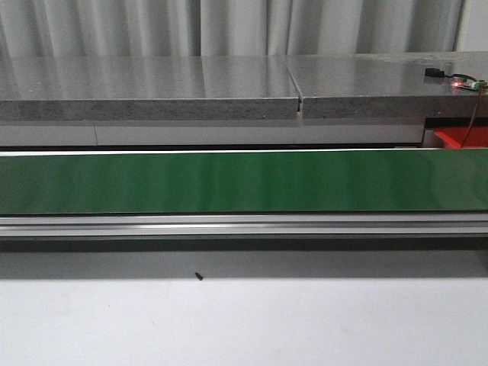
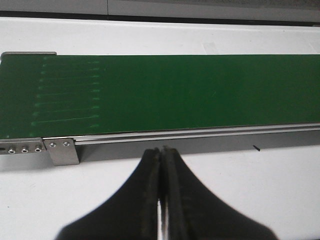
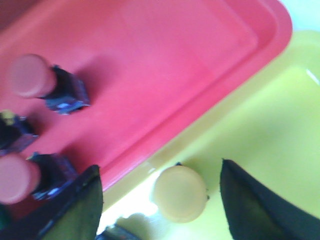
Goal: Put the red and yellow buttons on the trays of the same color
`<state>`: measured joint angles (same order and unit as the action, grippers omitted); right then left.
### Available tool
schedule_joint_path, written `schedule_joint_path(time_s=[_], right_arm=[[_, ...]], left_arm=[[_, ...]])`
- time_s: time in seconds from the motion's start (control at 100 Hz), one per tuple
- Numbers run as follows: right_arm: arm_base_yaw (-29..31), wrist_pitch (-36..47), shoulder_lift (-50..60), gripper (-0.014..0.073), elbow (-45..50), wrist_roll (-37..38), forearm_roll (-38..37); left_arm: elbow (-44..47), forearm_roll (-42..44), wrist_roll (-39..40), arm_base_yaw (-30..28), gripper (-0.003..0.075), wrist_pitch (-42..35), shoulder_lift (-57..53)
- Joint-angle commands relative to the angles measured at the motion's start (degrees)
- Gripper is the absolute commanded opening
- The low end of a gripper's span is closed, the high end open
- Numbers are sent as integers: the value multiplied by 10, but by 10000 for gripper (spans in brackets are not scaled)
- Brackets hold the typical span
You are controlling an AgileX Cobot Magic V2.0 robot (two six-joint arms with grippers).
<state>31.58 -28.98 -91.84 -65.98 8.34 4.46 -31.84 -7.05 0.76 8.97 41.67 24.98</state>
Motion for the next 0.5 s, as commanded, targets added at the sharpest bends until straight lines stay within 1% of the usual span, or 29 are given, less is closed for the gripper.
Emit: schedule_joint_path(time_s=[0.0, 0.04, 0.11, 0.28, 0.37, 0.42, 0.49], right_arm=[[-20, 13, 52, 495, -18, -19, -11], [-35, 10, 63, 470, -18, -27, -11], [-63, 0, 79, 384, -18, -36, -12], [-130, -14, 105, 87, -15, -47, -15], [-158, -12, 119, -30, -10, -51, -17], [-171, -10, 126, -74, -5, -51, -17], [-189, -1, 137, -66, 6, -51, -17]], left_arm=[[-15, -6, 3, 4, -18, -40, 4], [-15, -6, 3, 4, -19, -40, 4], [-15, -6, 3, 4, -19, -40, 4], [-15, -6, 3, 4, -19, -40, 4], [-15, -6, 3, 4, -19, -40, 4], [-15, -6, 3, 4, -19, -40, 4], [-15, -6, 3, 4, -19, -40, 4]])
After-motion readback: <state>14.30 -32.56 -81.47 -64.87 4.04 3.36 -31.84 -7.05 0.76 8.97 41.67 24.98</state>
